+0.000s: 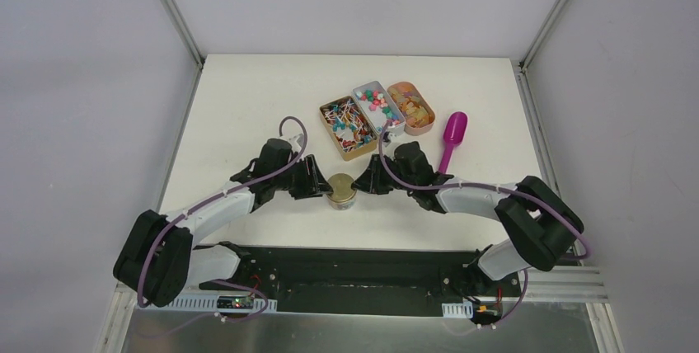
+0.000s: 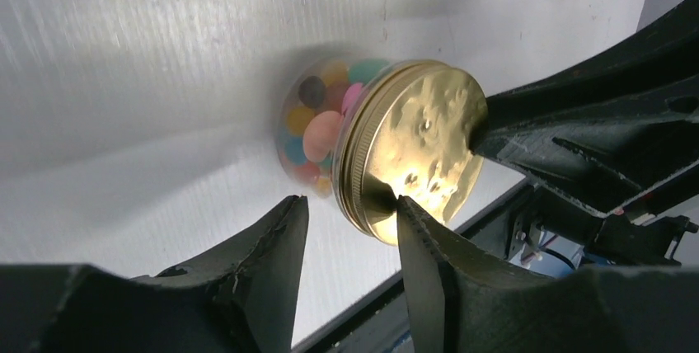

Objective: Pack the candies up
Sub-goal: Close the bottle lid on the packing bottle.

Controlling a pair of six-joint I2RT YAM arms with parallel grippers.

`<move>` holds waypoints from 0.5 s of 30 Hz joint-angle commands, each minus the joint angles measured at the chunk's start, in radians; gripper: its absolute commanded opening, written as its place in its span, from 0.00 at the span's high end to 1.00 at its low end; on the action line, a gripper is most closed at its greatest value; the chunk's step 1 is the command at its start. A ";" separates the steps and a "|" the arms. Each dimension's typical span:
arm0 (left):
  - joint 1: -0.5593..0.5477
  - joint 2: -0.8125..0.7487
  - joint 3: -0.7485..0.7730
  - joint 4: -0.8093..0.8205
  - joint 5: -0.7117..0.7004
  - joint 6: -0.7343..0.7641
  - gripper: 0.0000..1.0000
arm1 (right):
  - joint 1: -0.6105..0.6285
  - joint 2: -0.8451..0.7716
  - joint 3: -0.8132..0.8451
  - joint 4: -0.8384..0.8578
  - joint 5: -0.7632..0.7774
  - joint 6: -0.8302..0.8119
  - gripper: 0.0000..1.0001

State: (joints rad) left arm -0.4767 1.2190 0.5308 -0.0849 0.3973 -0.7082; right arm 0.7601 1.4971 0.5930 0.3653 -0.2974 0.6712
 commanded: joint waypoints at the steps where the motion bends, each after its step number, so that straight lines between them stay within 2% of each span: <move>1: -0.004 -0.069 -0.019 -0.053 -0.007 -0.025 0.52 | 0.004 0.059 0.027 -0.155 -0.043 -0.118 0.86; 6: -0.004 -0.067 0.066 -0.096 -0.050 0.030 0.42 | -0.001 0.060 0.181 -0.237 -0.075 -0.110 0.73; 11: -0.003 -0.037 0.132 -0.148 -0.122 0.083 0.39 | -0.006 0.060 0.252 -0.337 -0.063 -0.123 0.72; 15: -0.003 -0.014 0.158 -0.148 -0.111 0.111 0.36 | -0.005 0.050 0.228 -0.328 -0.066 -0.115 0.72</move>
State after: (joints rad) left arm -0.4778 1.1839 0.6392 -0.2207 0.3119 -0.6548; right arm 0.7570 1.5536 0.8078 0.0738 -0.3573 0.5747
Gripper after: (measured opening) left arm 0.627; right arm 0.282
